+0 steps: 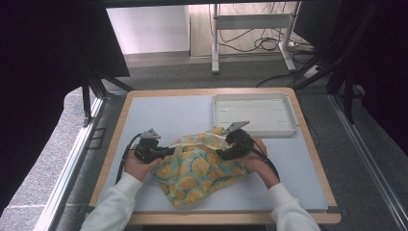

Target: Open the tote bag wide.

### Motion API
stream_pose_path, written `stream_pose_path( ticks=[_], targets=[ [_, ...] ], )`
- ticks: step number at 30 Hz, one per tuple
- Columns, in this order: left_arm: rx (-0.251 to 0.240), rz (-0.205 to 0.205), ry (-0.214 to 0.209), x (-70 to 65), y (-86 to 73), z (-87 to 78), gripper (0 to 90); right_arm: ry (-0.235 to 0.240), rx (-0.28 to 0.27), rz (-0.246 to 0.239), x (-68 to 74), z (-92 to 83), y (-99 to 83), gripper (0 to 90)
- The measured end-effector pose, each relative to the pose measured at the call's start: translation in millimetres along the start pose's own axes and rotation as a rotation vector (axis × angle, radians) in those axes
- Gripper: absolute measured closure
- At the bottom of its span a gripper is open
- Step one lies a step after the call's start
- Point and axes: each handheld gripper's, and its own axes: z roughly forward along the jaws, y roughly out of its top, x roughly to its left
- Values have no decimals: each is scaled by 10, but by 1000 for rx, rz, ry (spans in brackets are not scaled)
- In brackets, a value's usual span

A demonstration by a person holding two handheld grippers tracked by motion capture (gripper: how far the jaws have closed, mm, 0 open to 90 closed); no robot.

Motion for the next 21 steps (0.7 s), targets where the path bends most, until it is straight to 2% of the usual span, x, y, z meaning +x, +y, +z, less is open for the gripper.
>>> stream_pose_path(
  ticks=[3, 4, 7, 8, 10, 11, 14, 18, 21],
  targets=[
    [0, 1, -1, -2, 1, -1, 887, 3, 6, 5, -9, 19, -17, 284],
    [0, 1, -1, 0, 2, -2, 887, -8, 2, 0, -11, 23, -25, 346],
    [-1, -1, 0, 3, 1, -4, 886, -9, -1, 2, -14, 23, -27, 412],
    [-2, -1, 0, 5, 1, -8, 883, -5, 15, 7, -23, 37, -32, 465],
    [-3, -2, -1, 5, 1, -11, 883, -2, 23, 8, -25, 45, -34, 479],
    [-3, -3, -1, 2, 2, -13, 883, -1, 31, 8, -31, 66, -46, 538],
    [-4, -3, -1, 1, 2, -14, 883, -2, 40, 12, -35, 76, -51, 608],
    [-2, -3, -1, 4, 1, -12, 883, 6, 56, 4, -30, 95, -57, 642],
    [-1, 0, 0, 8, 1, -13, 883, 11, 56, 5, -33, 106, -60, 595]
  ],
)
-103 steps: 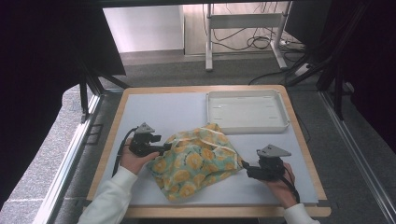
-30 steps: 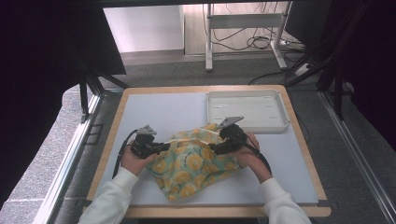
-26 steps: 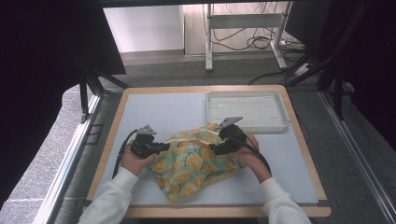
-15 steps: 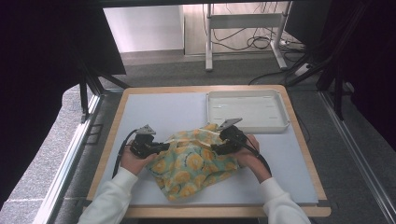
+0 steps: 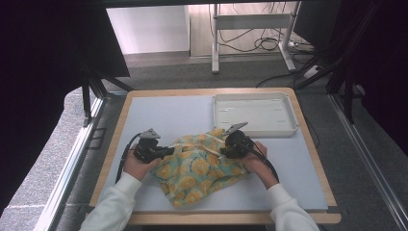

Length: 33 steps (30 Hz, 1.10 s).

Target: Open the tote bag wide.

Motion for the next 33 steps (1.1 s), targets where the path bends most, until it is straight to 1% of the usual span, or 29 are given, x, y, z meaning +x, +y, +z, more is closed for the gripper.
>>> stream_pose_path(
  ticks=[1, 2, 3, 4, 5, 6, 8, 10, 11, 12, 13, 15, 16, 17, 18, 19, 20, 23, 24, 25, 26, 27, 29, 30, 31, 32, 33],
  targets=[
    [2, 2, 0, 3, 0, -2, 883, 8, -2, 2, -2, -1, 1, 554],
    [2, 2, 0, 3, 0, -2, 882, 38, -5, 3, 14, -4, 2, 427],
    [2, 2, 0, 3, 0, -2, 883, 38, -5, 3, 14, -4, 2, 427],
    [3, 2, -1, 2, 1, 2, 883, 56, -14, -11, 41, 1, 9, 312],
    [3, 2, -1, 2, 1, 2, 882, 56, -14, -11, 41, 1, 9, 312],
    [4, 3, -2, -1, 1, 3, 883, 58, -12, -22, 81, 8, 20, 252],
    [4, 3, -2, -3, 1, 3, 882, 56, -11, -29, 93, 14, 25, 239],
    [3, 4, -3, -4, 2, 0, 883, 26, 1, -44, 115, 33, 31, 236],
    [3, 1, -3, -6, 2, -2, 883, -6, 8, -42, 105, 47, 28, 302],
    [3, 1, -3, -6, 2, -2, 883, -6, 8, -42, 105, 47, 28, 302],
    [3, 1, -4, -4, 2, -4, 883, -24, -4, -20, 72, 41, 18, 403],
    [1, -2, -4, -6, 2, -2, 883, -13, -16, -2, 37, 22, 11, 497],
    [1, -2, -4, -6, 2, -2, 883, -13, -16, -2, 37, 22, 11, 497],
    [2, 1, -3, -4, 2, 1, 882, -13, -26, 22, 2, -2, 8, 595],
    [3, 1, -4, -5, 2, 2, 882, -10, -27, 33, -9, -8, 7, 636],
    [3, 1, -4, -5, 2, 2, 882, -10, -27, 33, -9, -8, 7, 636],
    [4, 2, -5, -9, 2, 6, 881, -2, -33, 39, -24, -17, 4, 701],
    [2, 3, -5, -11, 4, -2, 881, -1, -44, 38, -21, -38, 10, 746],
    [2, 3, -5, -11, 4, -2, 882, -1, -44, 38, -21, -38, 10, 746],
    [-2, 0, -7, -18, 6, -17, 882, -6, -63, 40, -12, -73, 24, 771],
    [-2, 0, -7, -18, 6, -17, 881, -6, -63, 40, -12, -73, 24, 771],
    [-5, 5, -7, -23, 12, -34, 882, 0, -82, 42, -10, -110, 38, 783],
    [-9, 4, -8, -31, 19, -49, 882, 2, -90, 44, -11, -122, 44, 784],
    [-19, 11, -9, -46, 36, -78, 882, 2, -108, 45, -11, -156, 57, 791],
    [-19, 11, -9, -46, 36, -78, 883, 2, -108, 45, -11, -156, 57, 791],
    [-27, 12, -11, -62, 47, -98, 883, 0, -128, 52, -12, -191, 65, 805],
    [-27, 12, -11, -62, 47, -98, 883, 0, -128, 52, -12, -191, 65, 805]
  ],
)
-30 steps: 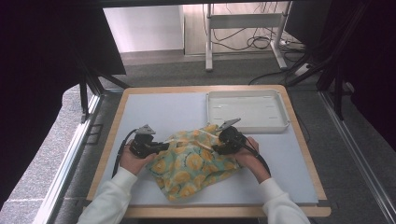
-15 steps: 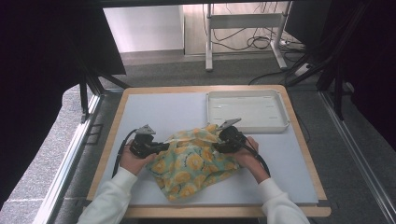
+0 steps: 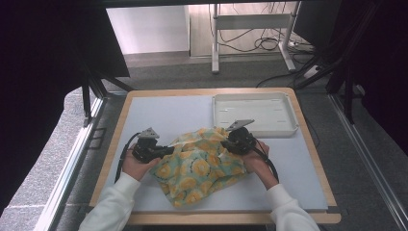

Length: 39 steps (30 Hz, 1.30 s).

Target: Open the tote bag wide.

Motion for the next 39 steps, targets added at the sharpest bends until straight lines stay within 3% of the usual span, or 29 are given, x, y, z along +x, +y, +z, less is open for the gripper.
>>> stream_pose_path(
  ticks=[7, 27, 39],
  targets=[
    [-2, 5, -5, -19, 6, -8, 884, 27, -36, 12, -27, -76, 5, 878],
    [-42, 15, -12, -72, 9, -170, 886, 56, -94, -9, 37, -218, 20, 879],
    [-73, 47, -31, -223, 32, -316, 885, 84, -147, -10, 128, -402, -6, 879]
  ],
)
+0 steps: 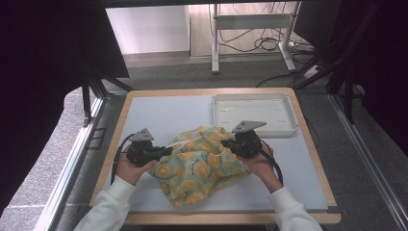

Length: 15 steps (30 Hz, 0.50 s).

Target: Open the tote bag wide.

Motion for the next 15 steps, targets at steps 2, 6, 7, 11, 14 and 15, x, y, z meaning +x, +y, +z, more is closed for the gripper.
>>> stream_pose_path(
  ticks=[2, 6, 7, 11, 14, 15],
  targets=[
    [-11, 8, -5, -36, 12, -36, 885, 2, -17, -4, 27, -70, -3, 880],
    [-16, 26, -13, -97, 22, -79, 885, 12, -34, 0, 55, -126, 3, 880],
    [-15, 29, -15, -108, 19, -83, 885, 13, -35, -1, 63, -133, 1, 880],
    [-13, 36, -21, -145, 6, -98, 885, 28, -34, -3, 111, -184, -56, 879],
    [-10, 47, -32, -196, -6, -119, 885, 30, -33, -5, 126, -216, -98, 879],
    [-12, 51, -34, -215, -8, -127, 885, 31, -33, -2, 130, -233, -117, 879]
  ],
)
